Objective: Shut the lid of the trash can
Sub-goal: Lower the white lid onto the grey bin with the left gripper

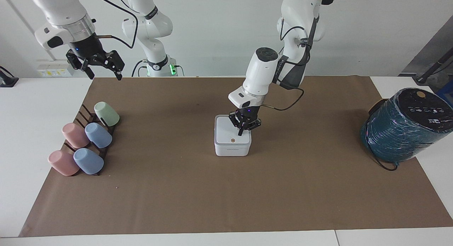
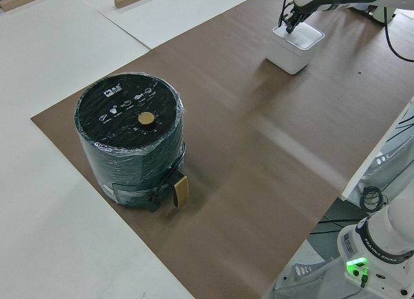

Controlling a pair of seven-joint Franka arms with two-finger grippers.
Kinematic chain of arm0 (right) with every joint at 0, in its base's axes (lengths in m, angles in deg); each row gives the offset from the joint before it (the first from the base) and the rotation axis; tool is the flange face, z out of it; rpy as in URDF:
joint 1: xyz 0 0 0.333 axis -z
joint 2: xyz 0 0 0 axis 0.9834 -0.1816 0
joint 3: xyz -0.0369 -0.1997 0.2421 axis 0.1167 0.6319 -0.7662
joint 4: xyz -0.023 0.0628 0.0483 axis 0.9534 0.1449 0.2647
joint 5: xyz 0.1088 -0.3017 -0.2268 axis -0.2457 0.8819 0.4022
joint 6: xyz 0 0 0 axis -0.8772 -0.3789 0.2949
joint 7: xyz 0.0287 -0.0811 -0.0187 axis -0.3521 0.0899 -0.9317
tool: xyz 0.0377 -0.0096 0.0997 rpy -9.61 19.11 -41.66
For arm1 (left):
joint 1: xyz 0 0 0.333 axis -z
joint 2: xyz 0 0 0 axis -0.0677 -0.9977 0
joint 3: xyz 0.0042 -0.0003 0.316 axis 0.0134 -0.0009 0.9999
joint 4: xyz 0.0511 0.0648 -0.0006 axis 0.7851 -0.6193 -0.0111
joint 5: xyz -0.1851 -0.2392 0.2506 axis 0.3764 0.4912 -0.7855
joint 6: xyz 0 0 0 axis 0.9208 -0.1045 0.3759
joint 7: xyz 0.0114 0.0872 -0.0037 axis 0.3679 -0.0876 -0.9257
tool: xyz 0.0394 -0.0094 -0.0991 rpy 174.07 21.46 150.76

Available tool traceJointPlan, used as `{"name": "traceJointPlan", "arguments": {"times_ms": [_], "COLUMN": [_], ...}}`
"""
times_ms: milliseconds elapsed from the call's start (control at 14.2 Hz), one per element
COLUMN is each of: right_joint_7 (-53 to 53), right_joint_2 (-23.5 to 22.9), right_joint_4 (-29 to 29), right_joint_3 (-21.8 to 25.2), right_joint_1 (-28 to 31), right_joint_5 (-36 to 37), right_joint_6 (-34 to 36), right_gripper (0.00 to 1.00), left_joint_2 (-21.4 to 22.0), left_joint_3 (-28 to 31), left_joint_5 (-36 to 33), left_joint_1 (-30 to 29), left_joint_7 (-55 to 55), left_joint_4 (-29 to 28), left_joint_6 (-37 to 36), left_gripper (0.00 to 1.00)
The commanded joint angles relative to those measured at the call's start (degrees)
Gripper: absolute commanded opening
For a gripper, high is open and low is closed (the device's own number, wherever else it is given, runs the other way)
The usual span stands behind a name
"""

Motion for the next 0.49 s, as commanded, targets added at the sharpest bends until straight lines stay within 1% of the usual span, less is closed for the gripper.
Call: {"name": "traceJointPlan", "arguments": {"times_ms": [0, 141, 211, 422], "right_joint_7": [1.4, 1.4, 1.4, 1.4], "right_joint_2": [0.7, 0.7, 0.7, 0.7], "right_joint_4": [-0.4, -0.5, -0.5, -0.4], "right_joint_3": [-0.8, -0.8, -0.8, -0.8], "right_joint_1": [1.3, 1.3, 1.3, 1.3], "right_joint_5": [-1.3, -1.3, -1.3, -1.3], "right_joint_6": [0.6, 0.5, 0.6, 0.6], "right_gripper": [1.0, 1.0, 1.0, 1.0], "left_joint_2": [-2.7, -2.2, -1.7, -0.5], "left_joint_3": [-0.2, -0.2, -0.1, -0.2], "left_joint_5": [-2.0, -2.0, -2.0, -2.0], "left_joint_1": [-0.5, -0.3, -0.3, -0.3], "left_joint_7": [-0.4, -0.4, -0.4, -0.4], "left_joint_4": [0.6, 0.9, 2.1, 7.8], "left_joint_6": [0.4, -1.3, -3.6, -12.9], "left_gripper": [0.0, 0.0, 0.0, 0.0]}}
